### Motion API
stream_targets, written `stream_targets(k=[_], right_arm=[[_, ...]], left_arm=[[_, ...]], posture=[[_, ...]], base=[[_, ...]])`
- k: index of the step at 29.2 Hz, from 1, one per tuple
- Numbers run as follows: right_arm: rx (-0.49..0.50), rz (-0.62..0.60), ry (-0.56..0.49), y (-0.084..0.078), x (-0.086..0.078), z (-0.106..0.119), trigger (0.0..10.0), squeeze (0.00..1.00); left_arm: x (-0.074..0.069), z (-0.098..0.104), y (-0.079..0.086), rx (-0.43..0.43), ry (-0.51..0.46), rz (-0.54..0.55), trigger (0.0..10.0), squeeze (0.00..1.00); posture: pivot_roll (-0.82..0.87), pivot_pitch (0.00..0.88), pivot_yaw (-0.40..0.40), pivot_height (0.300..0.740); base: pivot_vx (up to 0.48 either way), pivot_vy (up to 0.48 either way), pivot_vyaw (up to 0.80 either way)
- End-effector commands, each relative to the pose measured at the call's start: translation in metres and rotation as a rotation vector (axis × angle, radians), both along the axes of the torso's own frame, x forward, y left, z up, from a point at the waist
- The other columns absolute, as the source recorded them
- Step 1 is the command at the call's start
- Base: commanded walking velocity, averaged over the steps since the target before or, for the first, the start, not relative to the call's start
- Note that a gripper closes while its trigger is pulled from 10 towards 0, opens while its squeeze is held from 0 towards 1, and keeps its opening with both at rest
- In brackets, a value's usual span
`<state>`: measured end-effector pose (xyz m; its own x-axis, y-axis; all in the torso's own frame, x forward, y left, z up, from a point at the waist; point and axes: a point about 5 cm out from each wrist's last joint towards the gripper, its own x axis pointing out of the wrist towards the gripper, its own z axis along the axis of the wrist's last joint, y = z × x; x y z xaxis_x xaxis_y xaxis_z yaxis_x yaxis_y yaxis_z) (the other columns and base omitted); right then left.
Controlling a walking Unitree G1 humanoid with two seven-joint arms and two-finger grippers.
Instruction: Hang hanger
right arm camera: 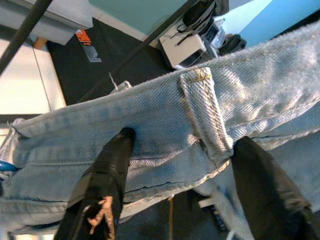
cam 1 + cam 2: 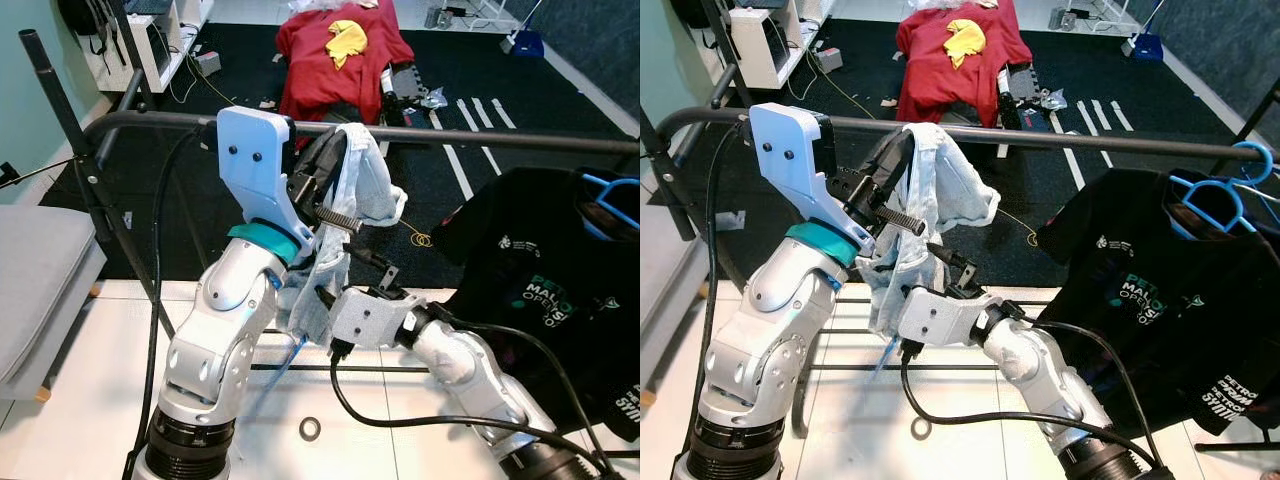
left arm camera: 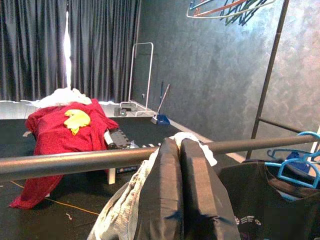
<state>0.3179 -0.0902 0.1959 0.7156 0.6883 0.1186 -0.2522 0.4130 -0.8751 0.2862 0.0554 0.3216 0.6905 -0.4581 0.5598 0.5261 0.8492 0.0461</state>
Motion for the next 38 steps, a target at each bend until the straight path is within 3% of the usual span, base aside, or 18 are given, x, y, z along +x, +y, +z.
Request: stream_targets(k=[1, 7, 8, 9, 10, 14, 19, 21, 22, 25, 26, 29, 30, 32, 34, 35, 38], right_arm=[[-0.044, 0.036, -0.065, 0.005, -0.002, 0.000, 3.9, 0.00], [-0.078, 0.075, -0.159, 0.012, -0.004, 0.005, 3.9, 0.00], [-0.082, 0.082, -0.170, 0.012, -0.005, 0.005, 3.1, 0.00], [-0.084, 0.085, -0.175, 0.013, -0.005, 0.005, 3.1, 0.00], [-0.084, 0.091, -0.180, 0.014, -0.005, 0.005, 0.0, 0.00], [-0.065, 0.099, -0.182, 0.016, -0.005, 0.003, 0.0, 0.00], [0.052, 0.092, -0.133, 0.015, -0.005, 0.003, 0.0, 0.00], [0.260, 0.073, -0.018, 0.012, -0.006, 0.007, 0.0, 0.00], [0.381, 0.067, 0.047, 0.011, -0.007, 0.008, 0.0, 0.00], [0.450, 0.066, 0.083, 0.010, -0.009, 0.008, 0.0, 0.00], [0.507, 0.063, 0.108, 0.009, -0.010, 0.009, 0.0, 0.00], [0.507, 0.063, 0.108, 0.009, -0.010, 0.009, 0.0, 0.00], [0.563, 0.061, 0.127, 0.008, -0.012, 0.010, 0.0, 0.00], [0.666, 0.052, 0.156, 0.005, -0.014, 0.014, 0.0, 0.00], [0.698, 0.050, 0.166, 0.004, -0.014, 0.015, 0.0, 0.00], [0.747, 0.046, 0.193, 0.001, -0.014, 0.016, 0.0, 0.00], [0.760, 0.046, 0.203, 0.000, -0.014, 0.016, 0.0, 0.00]], left_arm=[[-0.010, 0.009, -0.003, -0.019, -0.056, -0.035, 0.0, 0.00], [-0.010, 0.008, -0.004, -0.017, -0.053, -0.038, 0.0, 0.00], [-0.010, 0.008, -0.004, -0.017, -0.053, -0.039, 0.0, 0.00], [-0.010, 0.008, -0.004, -0.017, -0.052, -0.039, 0.0, 0.00], [-0.010, 0.008, -0.004, -0.017, -0.052, -0.039, 0.0, 0.00], [-0.011, 0.007, -0.005, -0.017, -0.049, -0.039, 0.0, 0.00], [-0.010, 0.006, -0.005, -0.010, -0.042, -0.036, 0.0, 0.00], [-0.007, -0.002, -0.005, 0.023, -0.015, -0.017, 0.1, 0.00], [-0.005, -0.008, -0.005, 0.048, 0.000, -0.004, 1.8, 0.00], [-0.004, -0.012, -0.004, 0.063, 0.009, 0.005, 1.8, 0.00], [-0.003, -0.015, -0.004, 0.075, 0.019, 0.006, 3.5, 0.00], [-0.003, -0.015, -0.004, 0.075, 0.019, 0.006, 3.5, 0.00], [-0.004, -0.020, -0.005, 0.105, 0.024, 0.000, 10.0, 0.00], [-0.007, -0.035, -0.007, 0.193, 0.051, -0.044, 10.0, 0.00], [-0.009, -0.041, -0.008, 0.227, 0.059, -0.060, 10.0, 0.00], [-0.009, -0.051, -0.009, 0.295, 0.070, -0.067, 10.0, 0.00], [-0.009, -0.054, -0.009, 0.314, 0.072, -0.066, 10.0, 0.00]], posture=[[-0.16, 0.156, 0.041, 0.740], [-0.15, 0.154, 0.041, 0.740], [-0.15, 0.155, 0.041, 0.740], [-0.15, 0.156, 0.041, 0.740], [-0.15, 0.158, 0.041, 0.740], [-0.15, 0.160, 0.041, 0.740], [-0.15, 0.165, 0.041, 0.740], [-0.15, 0.169, 0.043, 0.740], [-0.15, 0.172, 0.043, 0.740], [-0.15, 0.173, 0.043, 0.740], [-0.15, 0.177, 0.044, 0.740], [-0.15, 0.177, 0.044, 0.740], [-0.16, 0.181, 0.045, 0.740], [-0.16, 0.184, 0.046, 0.740], [-0.16, 0.184, 0.046, 0.740], [-0.16, 0.185, 0.046, 0.740], [-0.16, 0.185, 0.046, 0.740]], base=[[0.000, 0.000, 0.00], [0.000, 0.000, 0.00], [0.000, 0.000, 0.00], [0.000, 0.000, 0.00], [0.000, 0.000, 0.00], [0.000, 0.000, 0.00], [0.000, 0.000, 0.00], [0.000, 0.000, 0.00], [0.000, 0.000, 0.00], [0.000, 0.000, 0.00], [0.000, 0.000, 0.00], [0.000, 0.000, 0.00], [0.000, 0.000, 0.00], [0.000, 0.000, 0.00], [0.000, 0.000, 0.00], [0.000, 0.000, 0.00], [0.000, 0.000, 0.00]])
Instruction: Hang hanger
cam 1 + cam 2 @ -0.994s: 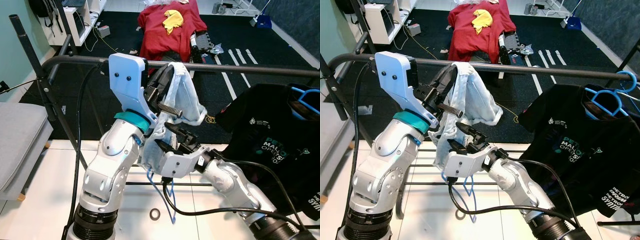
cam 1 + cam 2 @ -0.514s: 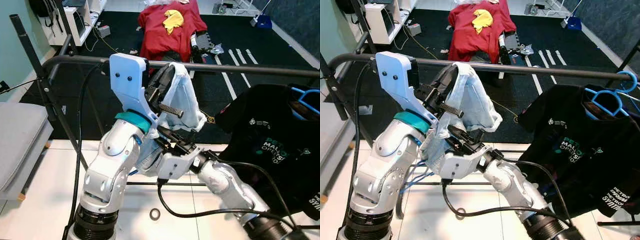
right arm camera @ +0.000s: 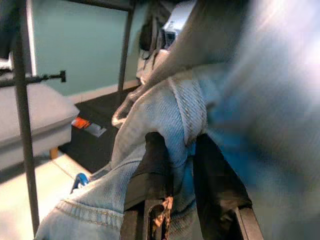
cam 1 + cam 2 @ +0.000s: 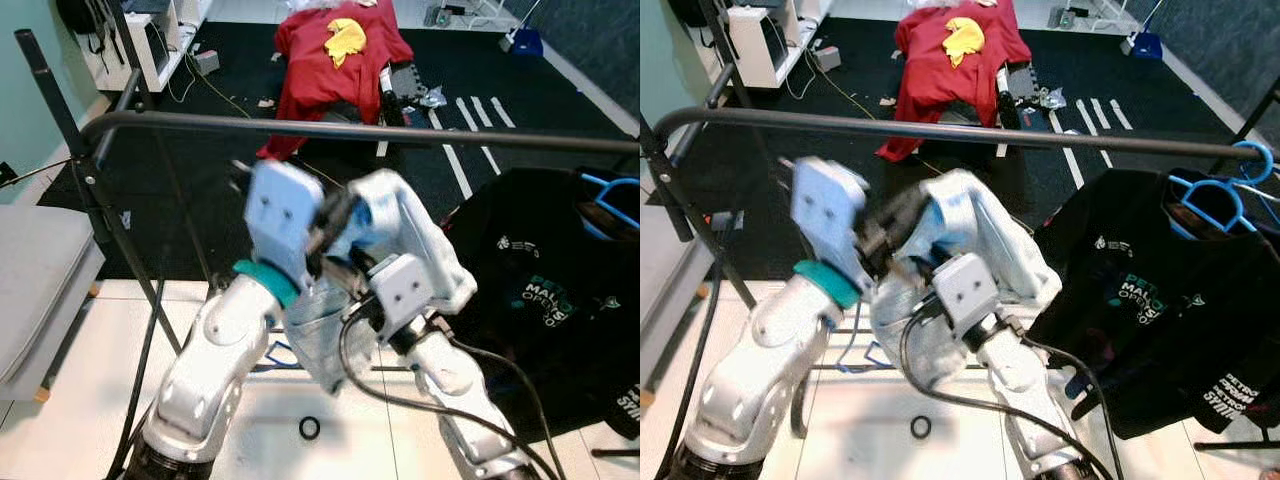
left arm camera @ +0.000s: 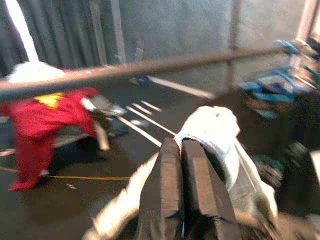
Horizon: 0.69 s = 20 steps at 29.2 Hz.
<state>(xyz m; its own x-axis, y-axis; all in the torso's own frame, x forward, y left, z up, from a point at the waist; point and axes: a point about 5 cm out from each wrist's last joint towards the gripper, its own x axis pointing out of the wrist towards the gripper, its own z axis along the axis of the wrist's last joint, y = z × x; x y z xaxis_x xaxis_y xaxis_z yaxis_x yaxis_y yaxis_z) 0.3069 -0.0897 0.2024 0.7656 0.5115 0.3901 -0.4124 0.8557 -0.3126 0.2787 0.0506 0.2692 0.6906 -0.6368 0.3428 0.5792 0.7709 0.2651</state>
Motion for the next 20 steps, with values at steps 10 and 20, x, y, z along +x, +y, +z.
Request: stream_targets(k=[10, 20], right_arm=[[0.002, 0.005, 0.054, -0.006, -0.008, -0.007, 0.0, 0.00], [0.109, -0.067, 0.167, -0.042, -0.011, -0.020, 0.0, 0.00]], left_arm=[[-0.006, -0.022, 0.004, 0.209, 0.014, -0.047, 10.0, 0.00], [0.023, -0.023, 0.045, 0.130, 0.066, 0.329, 10.0, 0.00]], posture=[[-0.15, 0.192, 0.054, 0.740], [-0.14, 0.193, 0.065, 0.740]], base=[[0.000, 0.000, 0.00], [0.000, 0.000, 0.00]])
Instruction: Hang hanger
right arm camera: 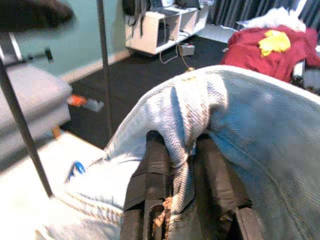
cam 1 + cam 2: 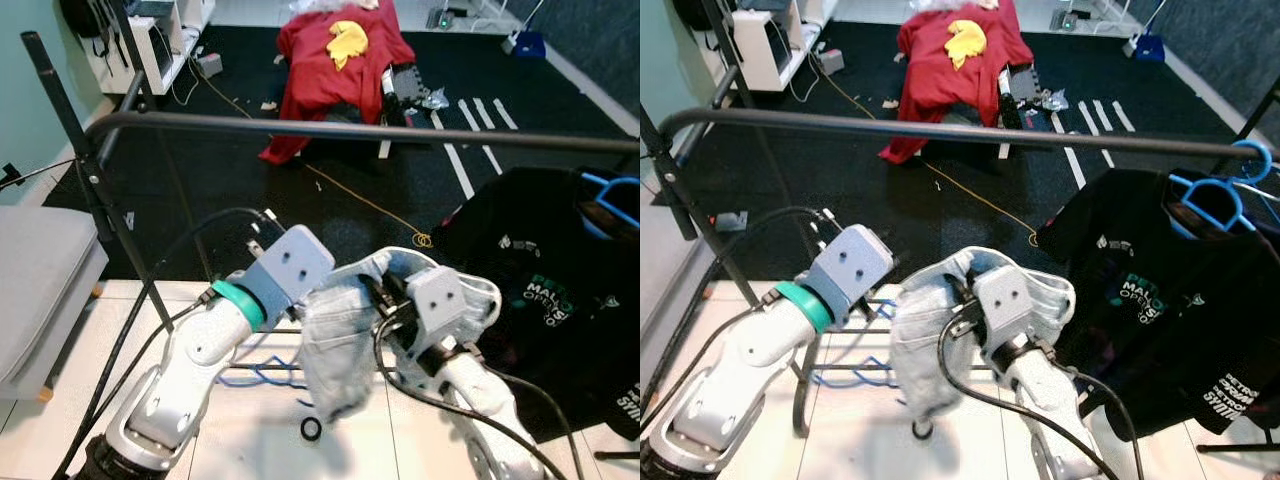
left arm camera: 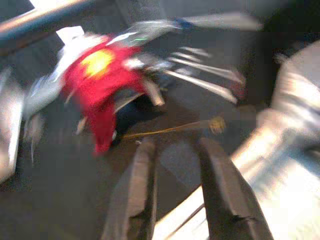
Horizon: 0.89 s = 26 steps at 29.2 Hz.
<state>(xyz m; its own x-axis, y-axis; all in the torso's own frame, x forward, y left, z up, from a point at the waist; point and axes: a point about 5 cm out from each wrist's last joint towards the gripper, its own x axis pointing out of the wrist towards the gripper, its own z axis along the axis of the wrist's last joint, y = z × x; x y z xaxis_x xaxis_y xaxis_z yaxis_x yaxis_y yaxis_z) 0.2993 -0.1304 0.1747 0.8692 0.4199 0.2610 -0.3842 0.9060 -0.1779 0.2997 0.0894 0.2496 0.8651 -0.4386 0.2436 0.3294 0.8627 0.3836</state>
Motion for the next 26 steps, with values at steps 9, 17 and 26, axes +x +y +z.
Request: stream_targets(k=[9, 17, 26], right_arm=[[0.209, 0.184, 0.154, -0.038, -0.035, -0.006, 0.0, 0.00], [0.344, 0.423, 0.219, -0.046, -0.060, 0.007, 0.0, 0.00], [0.102, 0.539, 0.250, -0.059, -0.075, 0.016, 0.0, 0.00]], left_arm=[[-0.010, -0.028, 0.007, -0.212, 0.246, -0.037, 10.0, 0.00], [-0.015, -0.067, 0.015, -0.148, 0.432, -0.037, 10.0, 0.00], [-0.019, -0.073, 0.031, -0.184, 0.454, 0.019, 10.0, 0.00]], posture=[[-0.15, 0.196, 0.074, 0.740], [-0.16, 0.192, 0.077, 0.740], [-0.16, 0.189, 0.080, 0.740]], base=[[0.000, 0.000, 0.00], [0.000, 0.000, 0.00], [0.000, 0.000, 0.00]])
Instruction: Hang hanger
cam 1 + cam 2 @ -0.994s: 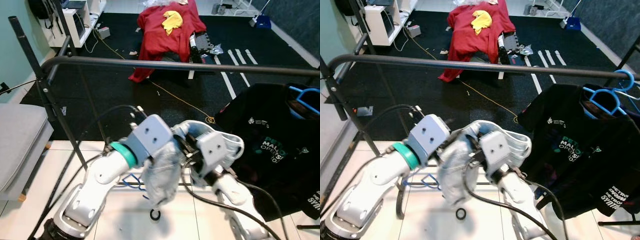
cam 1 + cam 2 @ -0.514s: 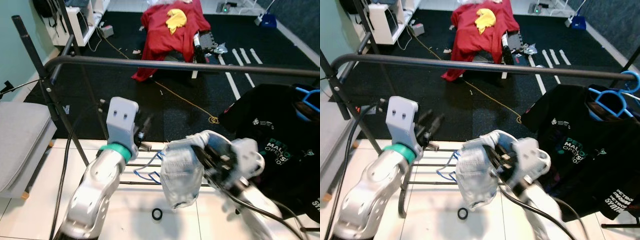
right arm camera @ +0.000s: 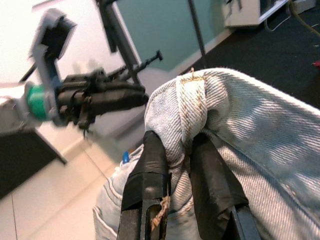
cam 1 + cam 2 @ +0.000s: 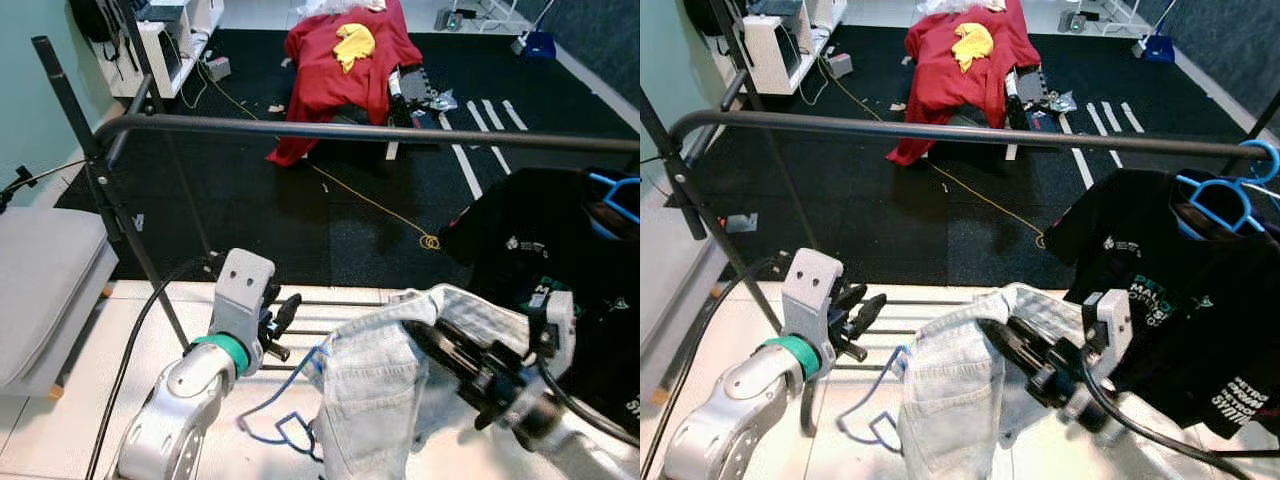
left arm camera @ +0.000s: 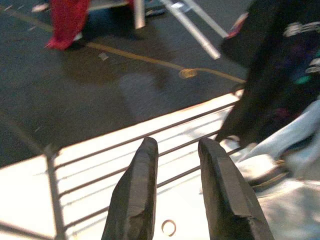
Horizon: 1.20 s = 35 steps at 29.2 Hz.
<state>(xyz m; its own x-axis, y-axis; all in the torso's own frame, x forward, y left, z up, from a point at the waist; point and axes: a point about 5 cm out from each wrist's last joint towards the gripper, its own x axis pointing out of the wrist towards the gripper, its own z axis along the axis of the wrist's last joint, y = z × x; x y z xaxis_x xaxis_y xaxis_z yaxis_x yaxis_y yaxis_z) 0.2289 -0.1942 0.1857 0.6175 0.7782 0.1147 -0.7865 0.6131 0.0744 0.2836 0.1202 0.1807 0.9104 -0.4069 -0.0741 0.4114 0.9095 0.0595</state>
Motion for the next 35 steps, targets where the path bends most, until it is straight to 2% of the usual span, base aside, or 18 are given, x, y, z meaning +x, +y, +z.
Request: stream_targets(k=[1, 2, 3, 4, 5, 7, 9, 12, 13, 15, 18, 20, 23, 26, 31, 33, 34, 35], right_arm=[[-0.090, 0.081, -0.009, 0.002, -0.010, 0.001, 0.0, 0.00], [-0.201, 0.099, 0.013, -0.003, -0.014, -0.005, 0.0, 0.00], [-0.201, 0.099, 0.013, -0.003, -0.014, -0.005, 0.0, 0.00], [-0.271, 0.110, 0.035, -0.007, -0.017, -0.008, 0.0, 0.00], [-0.271, 0.110, 0.035, -0.007, -0.017, -0.008, 0.0, 0.00], [-0.347, -0.020, -0.011, -0.024, -0.004, -0.004, 0.0, 0.00], [-0.356, -0.076, -0.038, -0.029, 0.002, 0.000, 0.0, 0.00], [-0.431, -0.162, -0.116, -0.036, 0.014, 0.008, 0.0, 0.00], [-0.431, -0.162, -0.116, -0.036, 0.014, 0.008, 0.0, 0.00], [-0.485, -0.180, -0.183, -0.036, 0.019, 0.016, 0.0, 0.00], [-0.514, -0.183, -0.214, -0.036, 0.021, 0.021, 0.0, 0.00], [-0.520, -0.146, -0.258, -0.030, 0.023, 0.033, 0.0, 0.00], [-0.520, -0.118, -0.275, -0.026, 0.022, 0.038, 0.0, 0.00], [-0.501, -0.080, -0.343, -0.019, 0.025, 0.055, 0.0, 0.00], [-0.484, -0.074, -0.369, -0.018, 0.025, 0.063, 0.0, 0.00], [-0.466, -0.044, -0.366, -0.017, 0.022, 0.067, 0.0, 0.00], [-0.463, 0.028, -0.352, -0.017, 0.015, 0.073, 0.0, 0.00], [-0.463, 0.028, -0.352, -0.017, 0.015, 0.073, 0.0, 0.00]], left_arm=[[-0.006, -0.001, 0.004, -0.044, 0.024, -0.013, 10.0, 0.00], [-0.010, 0.001, 0.008, -0.090, 0.030, -0.034, 10.0, 0.00], [-0.010, 0.001, 0.008, -0.090, 0.030, -0.034, 10.0, 0.00], [-0.013, 0.003, 0.011, -0.120, 0.035, -0.050, 10.0, 0.00], [-0.013, 0.003, 0.011, -0.120, 0.035, -0.050, 10.0, 0.00], [-0.022, 0.002, 0.015, -0.124, 0.048, -0.100, 10.0, 0.00], [-0.026, 0.000, 0.015, -0.112, 0.053, -0.123, 10.0, 0.00], [-0.044, -0.008, 0.020, 0.006, 0.075, -0.280, 10.0, 0.00], [-0.044, -0.008, 0.020, 0.006, 0.075, -0.280, 10.0, 0.00], [-0.053, -0.013, 0.027, 0.110, 0.092, -0.376, 10.0, 0.00], [-0.057, -0.016, 0.029, 0.157, 0.103, -0.415, 10.0, 0.00], [-0.061, -0.020, 0.033, 0.213, 0.117, -0.450, 10.0, 0.00], [-0.058, -0.021, 0.033, 0.216, 0.118, -0.431, 10.0, 0.00], [-0.048, -0.027, 0.030, 0.205, 0.114, -0.344, 10.0, 0.00], [-0.046, -0.028, 0.028, 0.199, 0.102, -0.318, 10.0, 0.00], [-0.043, -0.029, 0.026, 0.170, 0.098, -0.272, 10.0, 0.00], [-0.036, -0.029, 0.028, 0.106, 0.076, -0.135, 10.0, 0.00], [-0.036, -0.029, 0.028, 0.106, 0.076, -0.135, 10.0, 0.00]], posture=[[-0.16, 0.191, 0.081, 0.740], [-0.16, 0.193, 0.082, 0.740], [-0.16, 0.193, 0.082, 0.740], [-0.16, 0.193, 0.082, 0.740], [-0.16, 0.193, 0.082, 0.740], [-0.16, 0.197, 0.083, 0.740], [-0.16, 0.197, 0.083, 0.740], [-0.15, 0.203, 0.083, 0.740], [-0.15, 0.203, 0.083, 0.740], [-0.15, 0.204, 0.085, 0.740], [-0.15, 0.205, 0.086, 0.740], [-0.14, 0.207, 0.087, 0.740], [-0.15, 0.207, 0.087, 0.740], [-0.14, 0.204, 0.086, 0.740], [-0.14, 0.203, 0.086, 0.740], [-0.14, 0.202, 0.088, 0.740], [-0.15, 0.202, 0.089, 0.740], [-0.15, 0.202, 0.089, 0.740]], base=[[0.000, 0.000, 0.00], [0.000, 0.000, 0.00], [0.000, 0.000, 0.00], [0.000, 0.000, 0.00], [0.000, 0.000, 0.00], [0.000, 0.000, 0.00], [0.000, 0.000, 0.00], [0.000, 0.000, 0.00], [0.000, 0.000, 0.00], [0.000, 0.000, 0.00], [0.000, 0.000, 0.00], [0.000, 0.000, 0.00], [0.000, 0.000, 0.00], [0.000, 0.000, 0.00], [0.000, 0.000, 0.00], [0.000, 0.000, 0.00], [0.000, 0.000, 0.00], [0.000, 0.000, 0.00]])
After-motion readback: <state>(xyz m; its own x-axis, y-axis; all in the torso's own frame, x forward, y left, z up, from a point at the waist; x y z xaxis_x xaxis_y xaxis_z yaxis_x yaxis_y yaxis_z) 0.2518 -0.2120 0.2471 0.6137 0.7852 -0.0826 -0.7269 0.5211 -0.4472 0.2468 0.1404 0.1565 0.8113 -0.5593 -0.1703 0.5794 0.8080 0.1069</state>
